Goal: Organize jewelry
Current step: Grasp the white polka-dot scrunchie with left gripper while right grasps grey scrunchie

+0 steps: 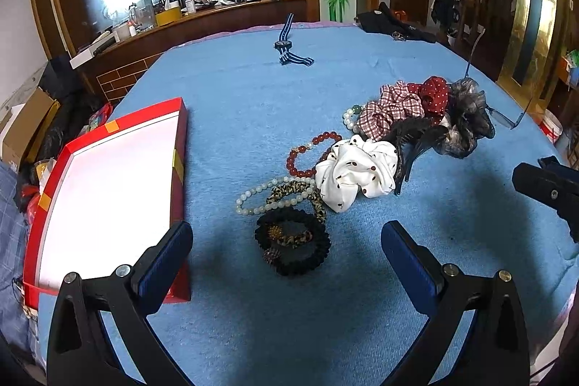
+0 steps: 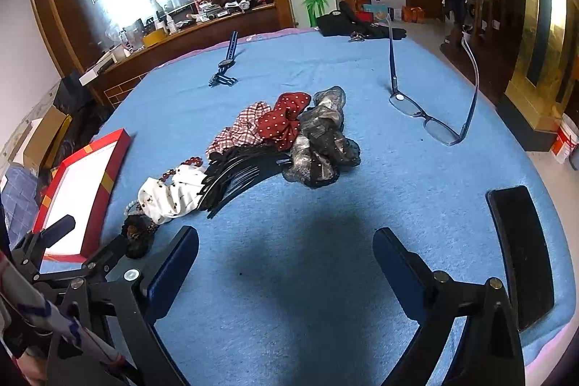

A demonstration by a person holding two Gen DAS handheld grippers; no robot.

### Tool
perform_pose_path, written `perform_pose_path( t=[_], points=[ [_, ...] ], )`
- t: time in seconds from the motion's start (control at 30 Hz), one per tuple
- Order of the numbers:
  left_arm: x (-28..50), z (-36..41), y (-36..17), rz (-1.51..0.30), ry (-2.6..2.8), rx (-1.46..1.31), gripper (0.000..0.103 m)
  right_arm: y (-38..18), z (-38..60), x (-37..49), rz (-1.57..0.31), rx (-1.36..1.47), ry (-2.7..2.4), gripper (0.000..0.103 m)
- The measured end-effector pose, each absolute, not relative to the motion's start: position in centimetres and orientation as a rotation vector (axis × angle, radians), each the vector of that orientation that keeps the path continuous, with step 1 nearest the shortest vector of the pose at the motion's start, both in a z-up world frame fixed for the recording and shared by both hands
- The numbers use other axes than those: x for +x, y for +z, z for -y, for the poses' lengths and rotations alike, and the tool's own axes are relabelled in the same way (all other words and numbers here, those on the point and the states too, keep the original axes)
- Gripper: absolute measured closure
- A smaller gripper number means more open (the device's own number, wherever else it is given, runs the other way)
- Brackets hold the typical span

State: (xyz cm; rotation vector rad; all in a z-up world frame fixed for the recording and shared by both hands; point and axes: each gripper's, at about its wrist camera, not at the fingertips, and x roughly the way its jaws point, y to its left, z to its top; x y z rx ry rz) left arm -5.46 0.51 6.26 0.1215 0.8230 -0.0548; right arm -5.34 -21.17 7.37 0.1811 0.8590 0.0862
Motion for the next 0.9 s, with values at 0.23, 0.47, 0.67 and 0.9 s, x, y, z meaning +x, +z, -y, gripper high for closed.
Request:
perform_pose_path(
  t=[0.23,0.47,0.67,0.9],
  points=[
    [-4.3,-0.3,6.4,-0.842,-0.097,0.121,0.0,7.4,21.8,-4.7,-0.863,0.182,0.079,0.011],
    [-2.1,-2.6,7.8,-0.856,-0.165,0.08,0.013,8.3,23.5,-4.7,-0.841,0.215,0.052,0.017],
    [-0.7,-4.3,7.2,-0.947,-0.248,-0.023,0.047,8.1,24.4,-4.8,-0.847,0.246,0.04,0.017],
    [-0.4,-3.6,7.6,-0.965,-0.324,-0.05,0.052,8.1,25.0,-5.2,-0.838,0.256,0.033,0.017]
  ],
)
